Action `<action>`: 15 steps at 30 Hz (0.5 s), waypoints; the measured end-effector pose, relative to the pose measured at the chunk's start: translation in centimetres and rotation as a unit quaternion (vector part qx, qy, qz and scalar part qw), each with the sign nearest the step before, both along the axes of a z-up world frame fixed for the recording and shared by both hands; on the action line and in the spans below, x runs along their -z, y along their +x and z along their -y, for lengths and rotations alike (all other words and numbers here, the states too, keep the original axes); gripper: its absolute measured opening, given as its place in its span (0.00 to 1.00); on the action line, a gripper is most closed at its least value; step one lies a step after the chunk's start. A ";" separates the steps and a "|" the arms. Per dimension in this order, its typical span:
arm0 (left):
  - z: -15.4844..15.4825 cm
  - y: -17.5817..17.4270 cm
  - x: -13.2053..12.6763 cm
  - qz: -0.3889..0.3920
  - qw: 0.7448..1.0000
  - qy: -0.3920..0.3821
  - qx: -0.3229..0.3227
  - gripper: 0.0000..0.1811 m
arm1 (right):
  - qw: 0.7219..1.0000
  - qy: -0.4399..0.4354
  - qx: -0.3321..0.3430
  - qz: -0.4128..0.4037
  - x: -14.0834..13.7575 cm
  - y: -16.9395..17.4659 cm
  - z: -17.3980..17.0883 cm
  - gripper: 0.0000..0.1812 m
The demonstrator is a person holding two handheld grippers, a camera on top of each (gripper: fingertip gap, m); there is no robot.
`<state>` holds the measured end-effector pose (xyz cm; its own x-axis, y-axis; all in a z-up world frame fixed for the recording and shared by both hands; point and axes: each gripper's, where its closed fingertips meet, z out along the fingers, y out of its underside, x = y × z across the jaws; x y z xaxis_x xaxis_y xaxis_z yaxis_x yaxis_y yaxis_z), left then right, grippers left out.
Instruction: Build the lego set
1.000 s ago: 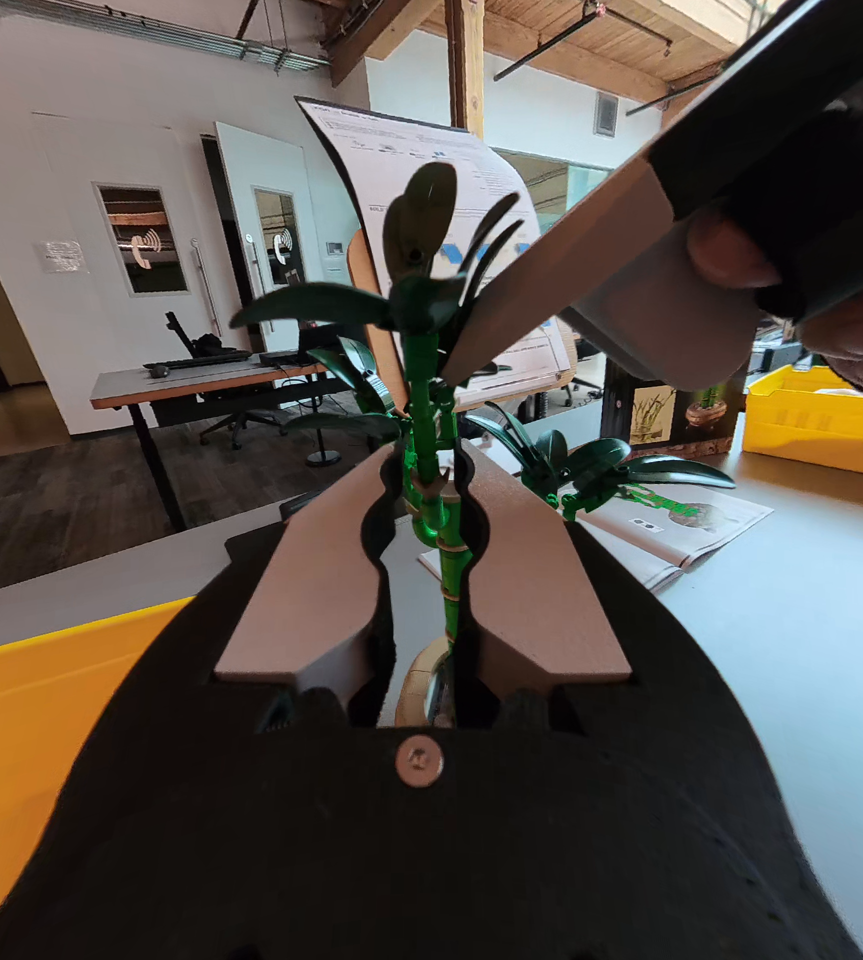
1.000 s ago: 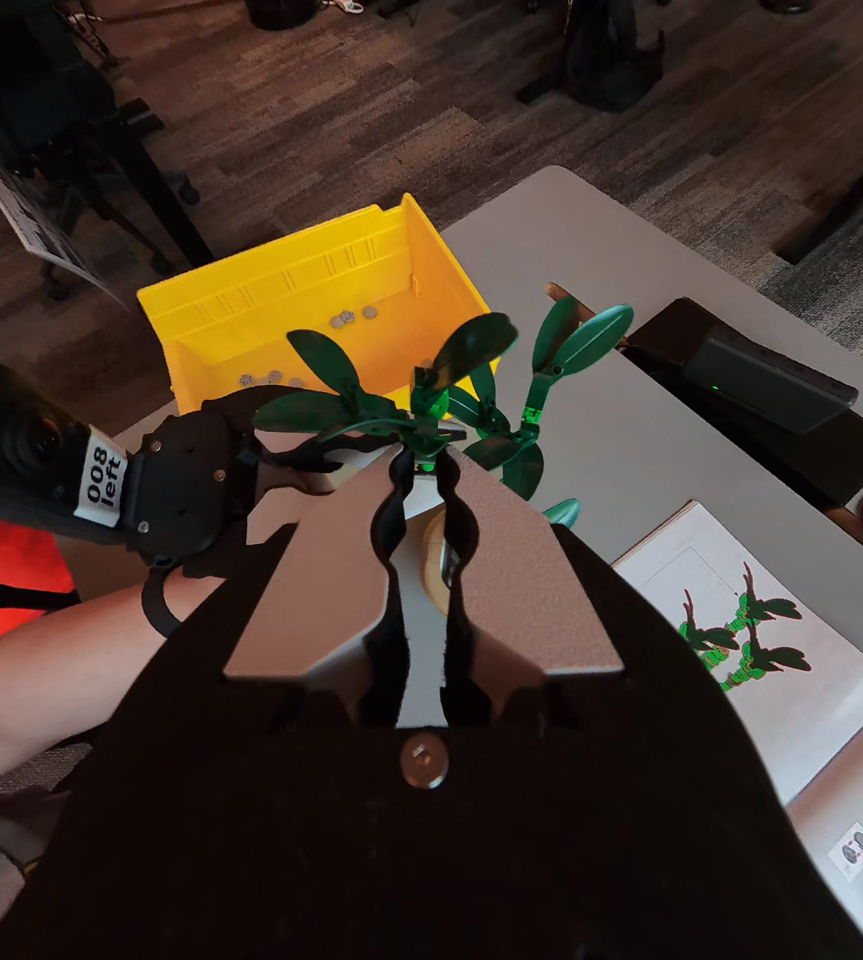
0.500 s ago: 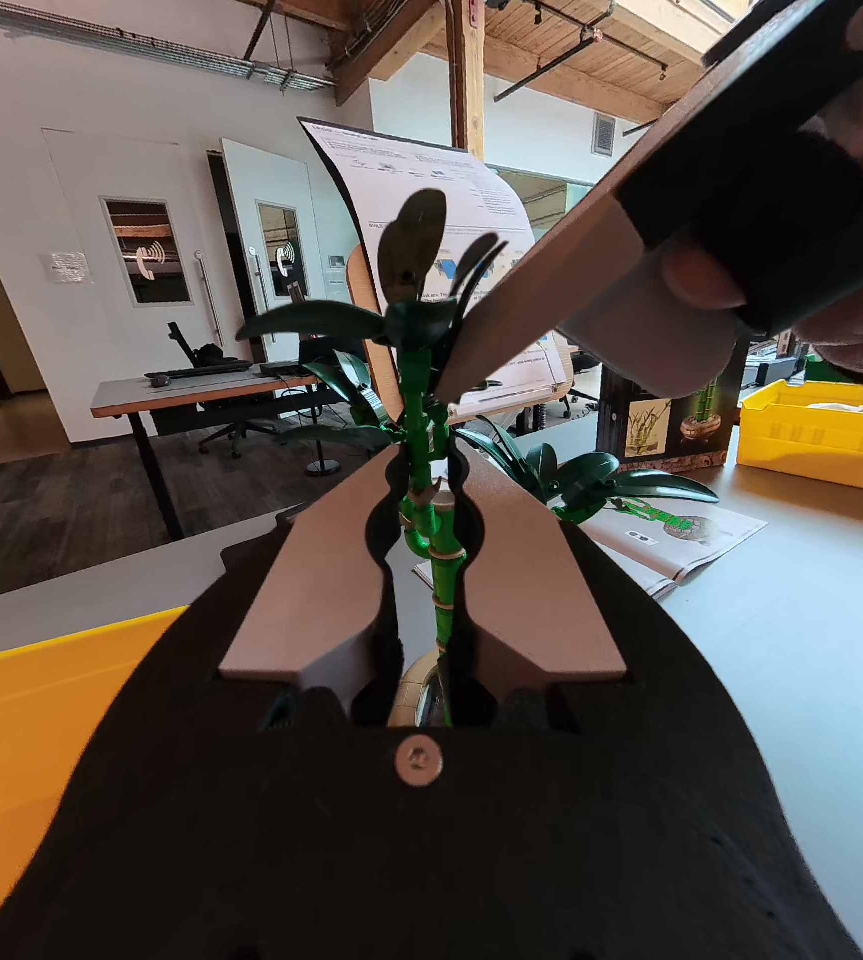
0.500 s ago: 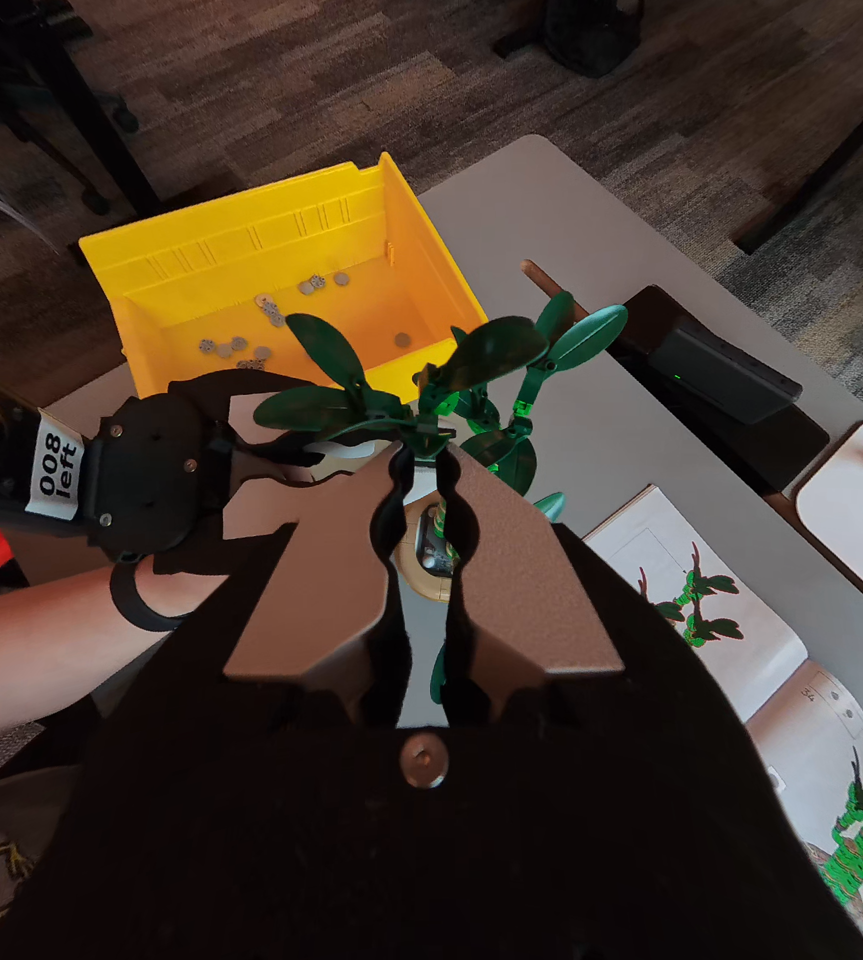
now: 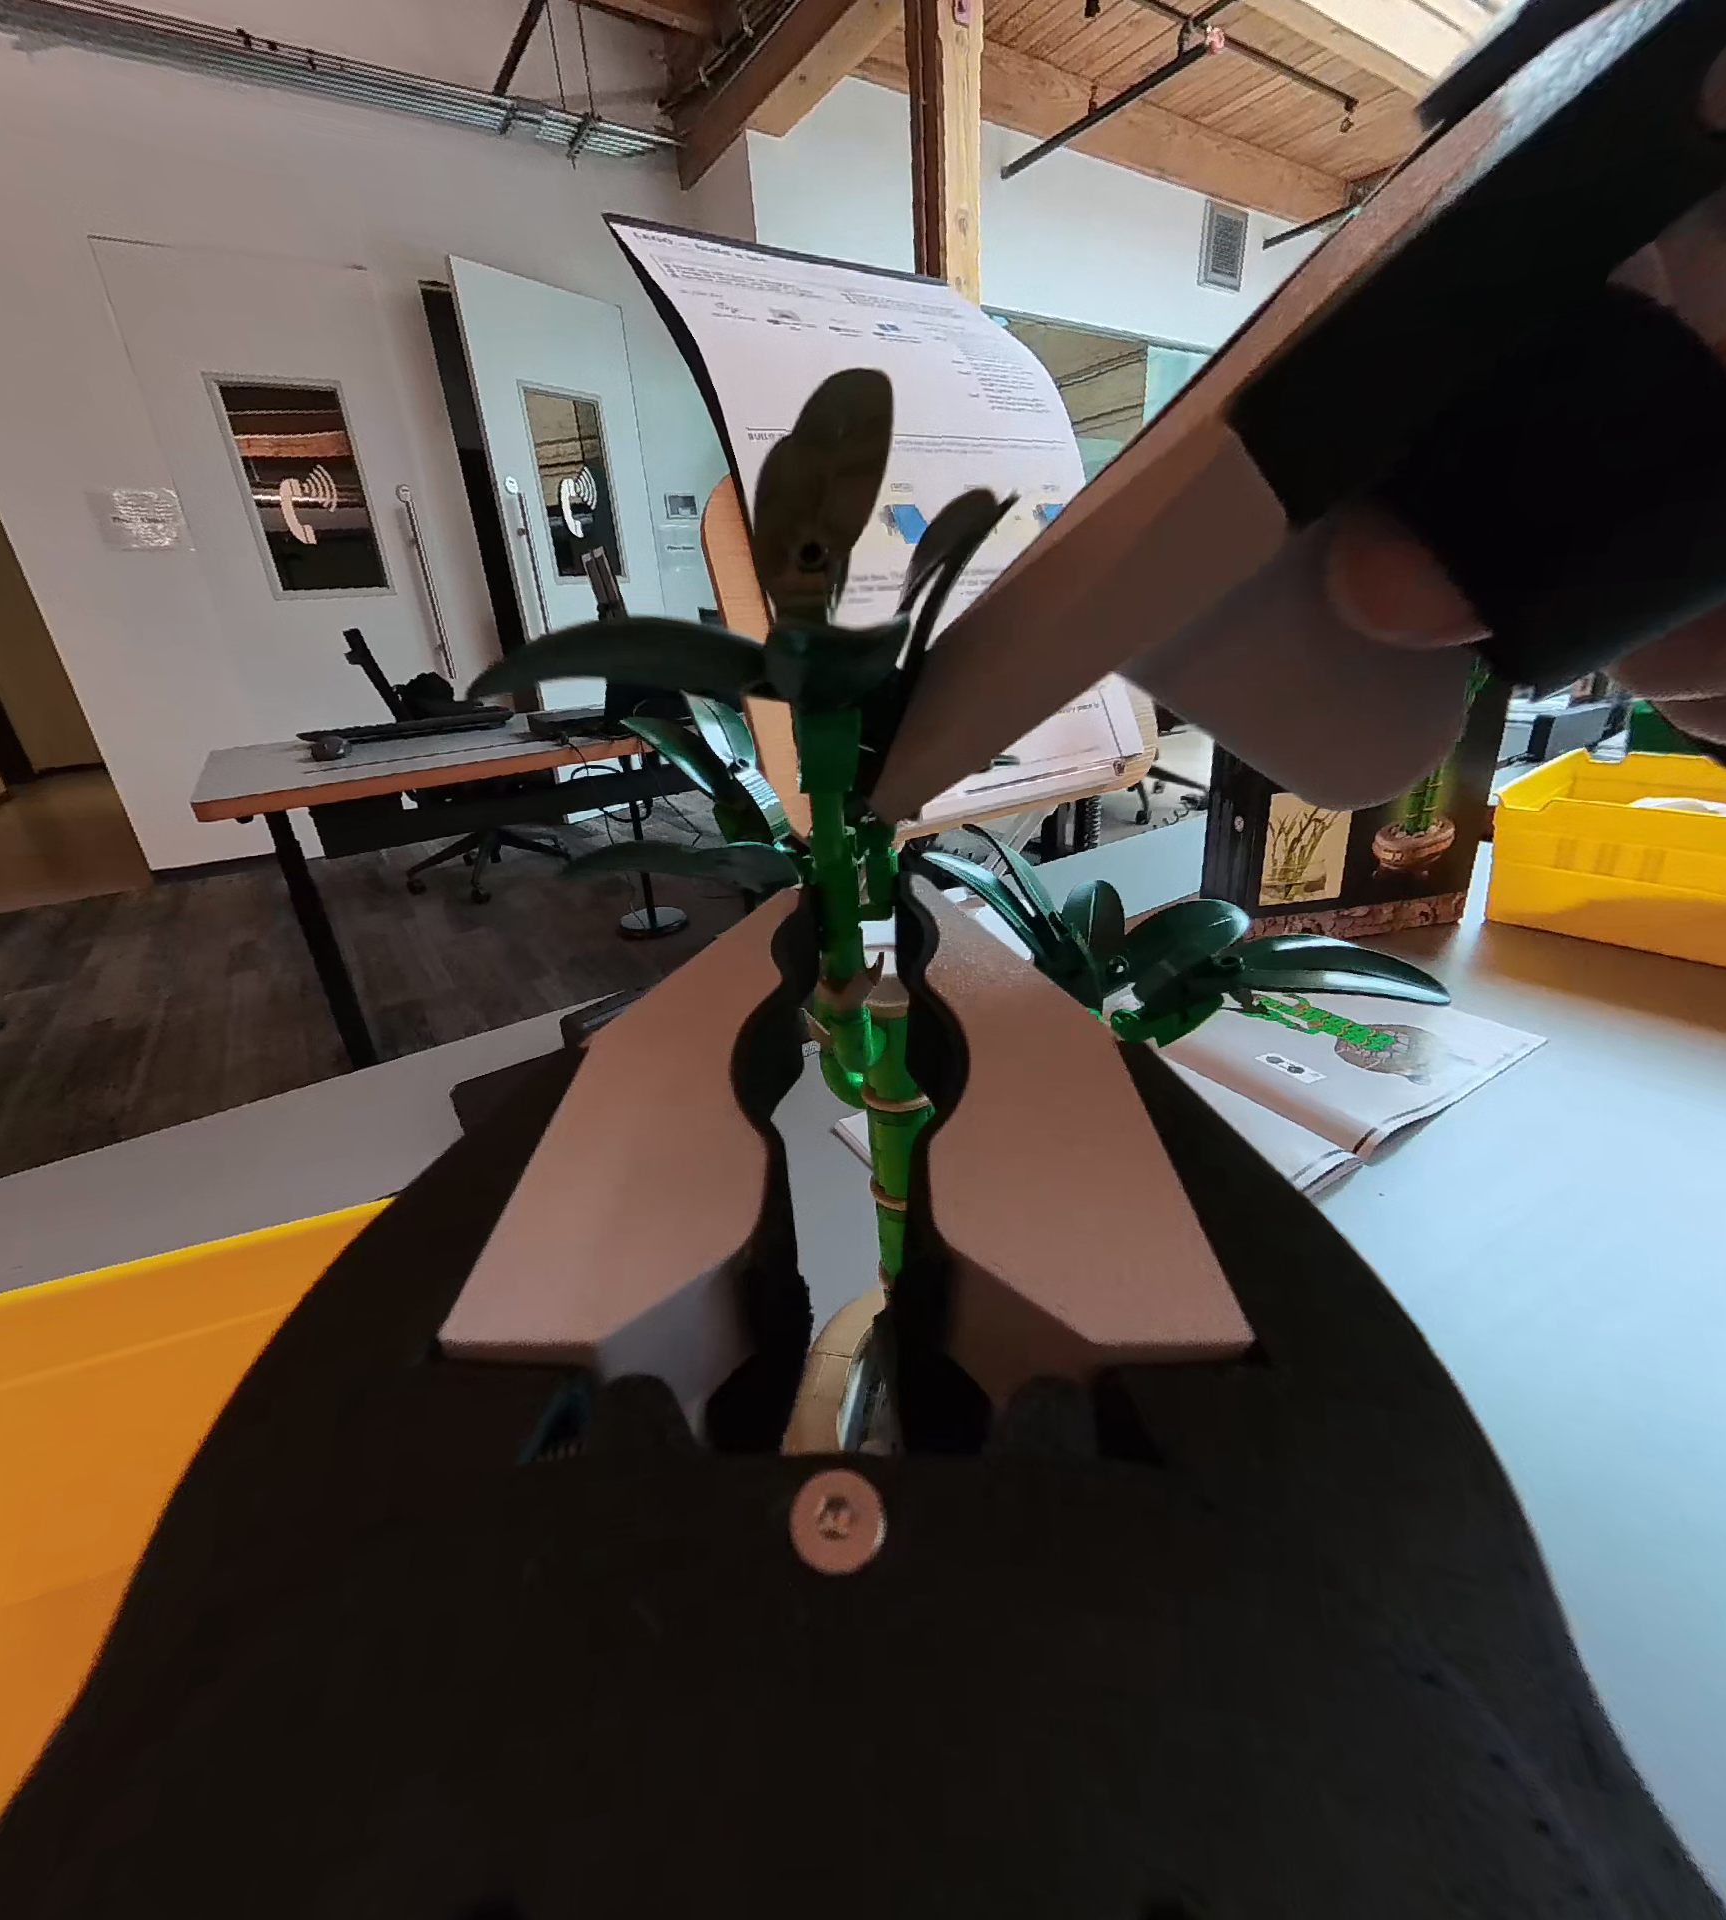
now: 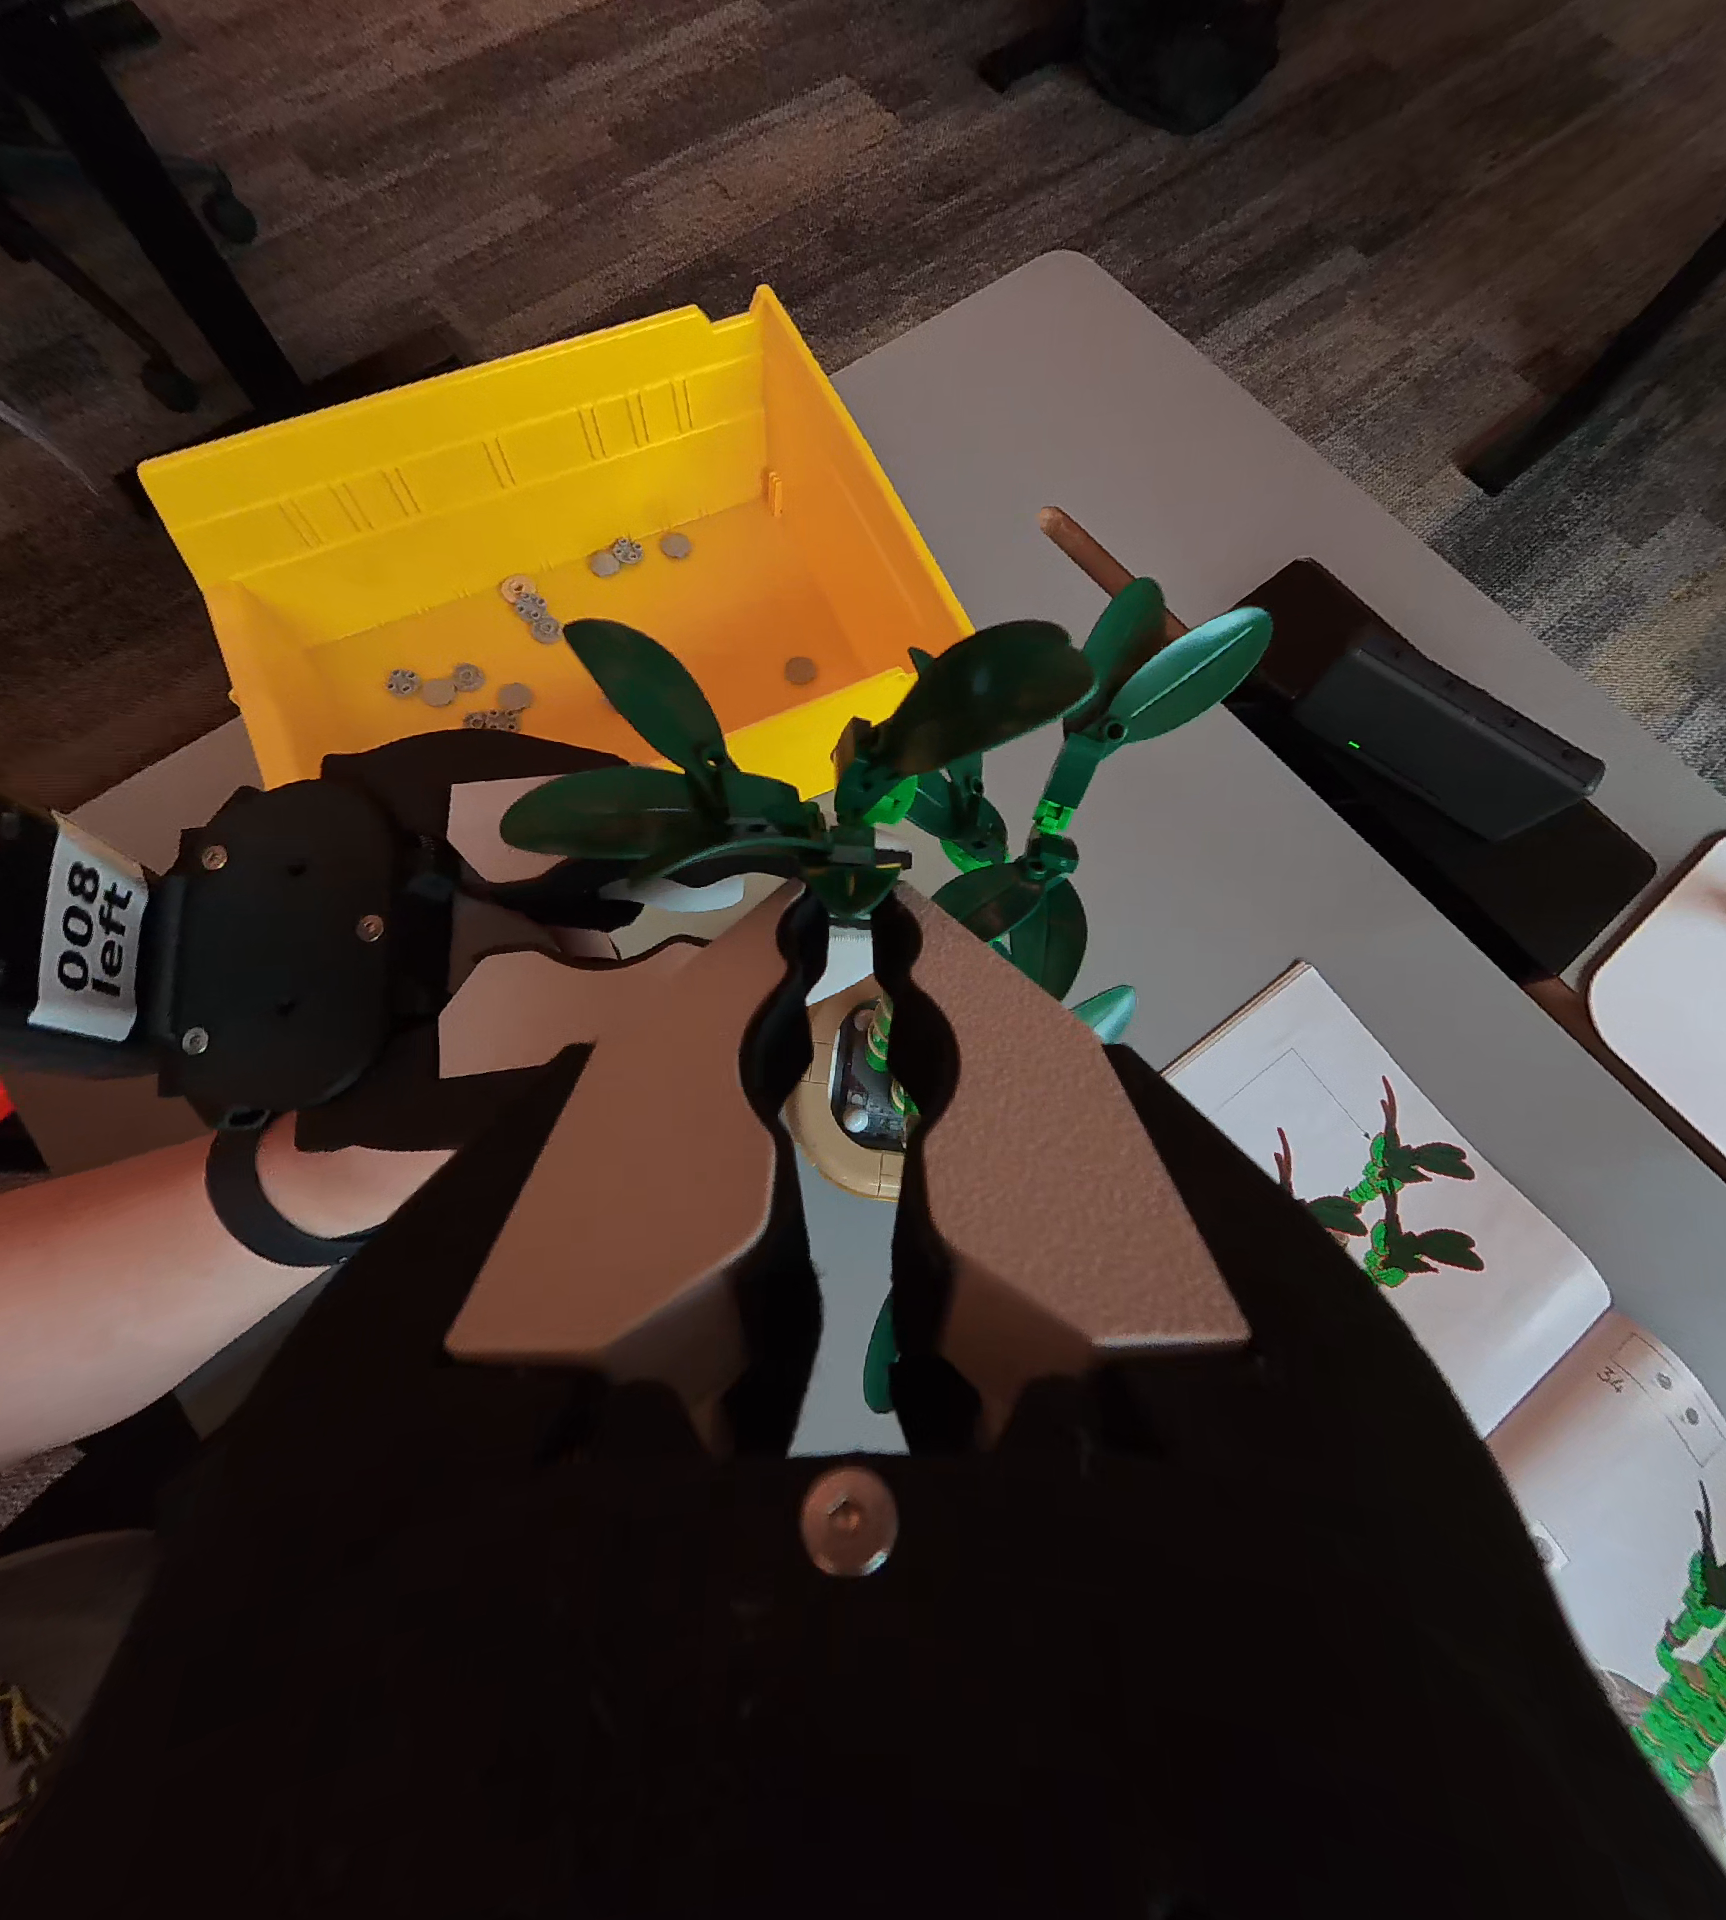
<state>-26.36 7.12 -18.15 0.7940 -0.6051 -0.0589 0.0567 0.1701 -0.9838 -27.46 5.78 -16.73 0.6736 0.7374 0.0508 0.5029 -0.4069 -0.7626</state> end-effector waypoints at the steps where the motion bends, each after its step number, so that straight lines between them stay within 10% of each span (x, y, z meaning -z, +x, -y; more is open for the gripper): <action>1: 0.0 0.0 0.0 0.003 1.000 -0.004 0.006 0.07 | 1.000 0.003 -0.002 -0.006 -0.1 0.0 0.0 0.05; 15: 2.2 -1.3 1.6 0.036 0.998 -0.055 0.025 0.19 | 0.957 0.263 -0.096 -0.072 -5.8 2.4 3.6 0.17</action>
<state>-27.64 4.96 -19.76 0.7623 -0.6439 0.0659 0.1333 0.0564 -0.9895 -25.06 2.14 -10.94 0.5569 0.7459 0.3655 0.4037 0.1415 -0.9039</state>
